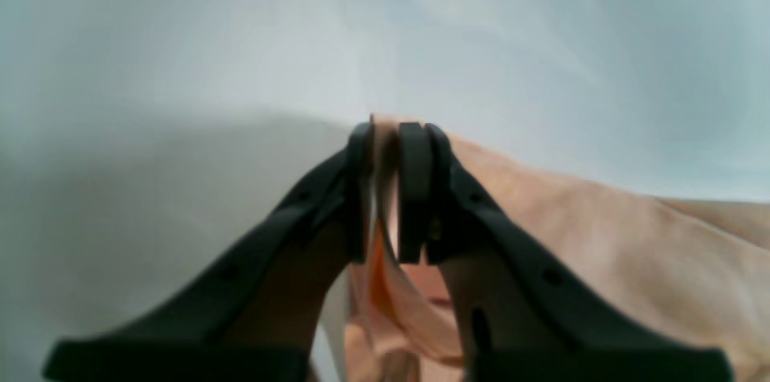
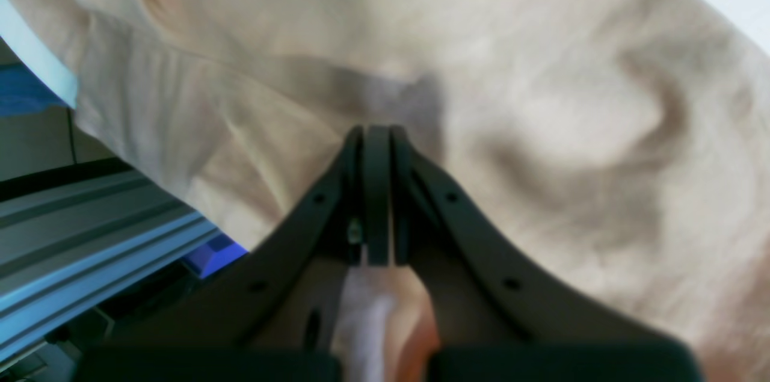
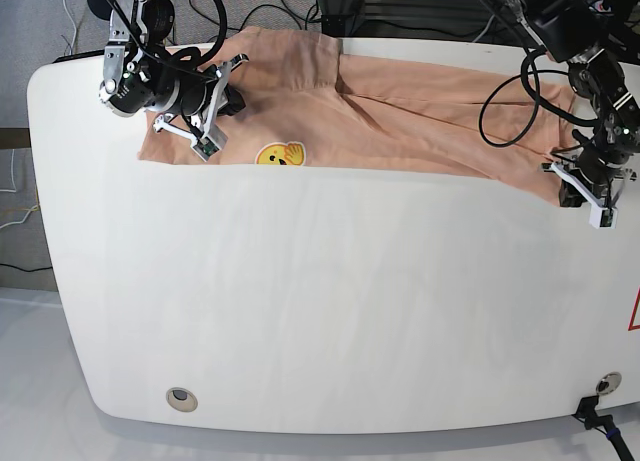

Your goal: Fold the T-shirt properly

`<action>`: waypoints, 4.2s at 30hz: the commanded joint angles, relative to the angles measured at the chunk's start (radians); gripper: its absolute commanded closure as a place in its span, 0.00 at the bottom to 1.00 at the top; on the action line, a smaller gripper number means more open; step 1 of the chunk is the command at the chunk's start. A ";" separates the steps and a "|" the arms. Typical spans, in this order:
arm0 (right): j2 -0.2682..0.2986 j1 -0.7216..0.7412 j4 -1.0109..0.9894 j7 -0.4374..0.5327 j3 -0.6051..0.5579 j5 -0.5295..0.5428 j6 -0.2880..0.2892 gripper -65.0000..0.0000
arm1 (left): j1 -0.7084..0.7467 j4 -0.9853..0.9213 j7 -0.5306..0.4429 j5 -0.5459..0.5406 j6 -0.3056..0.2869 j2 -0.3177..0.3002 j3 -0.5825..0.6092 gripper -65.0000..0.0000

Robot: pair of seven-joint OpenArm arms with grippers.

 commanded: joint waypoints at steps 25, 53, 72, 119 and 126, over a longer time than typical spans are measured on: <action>-0.003 0.032 -0.067 0.015 0.004 0.014 0.002 1.00 | 0.059 0.237 0.096 -0.063 -0.001 -0.010 -0.038 0.36; -0.004 0.033 -0.067 0.015 0.004 0.014 0.002 1.00 | -0.093 -0.151 0.096 -0.060 -0.001 -0.011 -0.037 1.00; -0.004 0.035 -0.067 0.015 0.004 0.014 0.002 1.00 | 0.085 0.211 0.130 -0.066 -0.001 0.036 -0.015 1.00; -0.006 0.039 -0.067 0.012 0.004 0.015 0.002 1.00 | 0.072 0.231 0.111 -0.114 -0.001 -0.091 0.060 0.51; -0.006 0.038 -0.067 0.012 0.004 0.015 0.002 1.00 | -0.024 0.010 0.088 -0.115 -0.001 -0.091 0.060 0.50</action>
